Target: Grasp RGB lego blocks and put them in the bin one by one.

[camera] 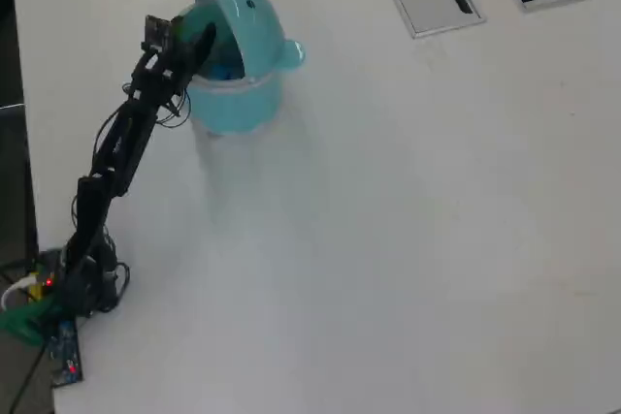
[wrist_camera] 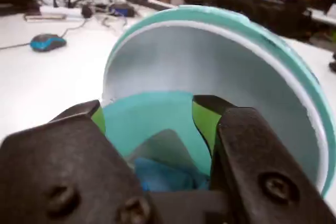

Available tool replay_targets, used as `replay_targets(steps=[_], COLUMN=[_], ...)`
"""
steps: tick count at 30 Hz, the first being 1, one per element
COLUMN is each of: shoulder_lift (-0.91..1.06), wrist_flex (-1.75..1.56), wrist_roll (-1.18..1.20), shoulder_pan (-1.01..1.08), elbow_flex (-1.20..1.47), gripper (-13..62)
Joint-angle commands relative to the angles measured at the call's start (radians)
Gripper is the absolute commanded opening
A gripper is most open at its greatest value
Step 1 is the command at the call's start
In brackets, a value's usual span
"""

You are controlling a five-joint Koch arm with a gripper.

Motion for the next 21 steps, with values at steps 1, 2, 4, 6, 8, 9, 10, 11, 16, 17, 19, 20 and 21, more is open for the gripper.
replay_targets(steps=[1,2,4,6,8,9,10,11,16,17,19,20,21], shoulder_lift=[0.107,0.129,0.175,0.216,0.259,0.287,0.319,0.350,0.515,0.548,0.614,0.646,0.673], wrist_flex=[0.072,0.120,0.230,0.249,0.282,0.316,0.325,0.324,0.302,0.270,0.178,0.129,0.081], wrist_roll=[0.086,0.117,0.152,0.179,0.181,0.181,0.181,0.181,0.189,0.206,0.239,0.250,0.261], shoulder_pan=[-0.020,-0.025,-0.038,-0.040,-0.034,-0.032,-0.029,-0.026,0.012,0.015,0.032,0.040,0.049], elbow_flex=[-0.101,-0.101,-0.084,-0.046,-0.012,0.018,0.061,0.107,0.373,0.428,0.546,0.601,0.655], gripper=[30.9,30.8,30.6,30.5,30.5,30.5,30.5,30.6,30.8,30.9,30.9,30.8,30.9])
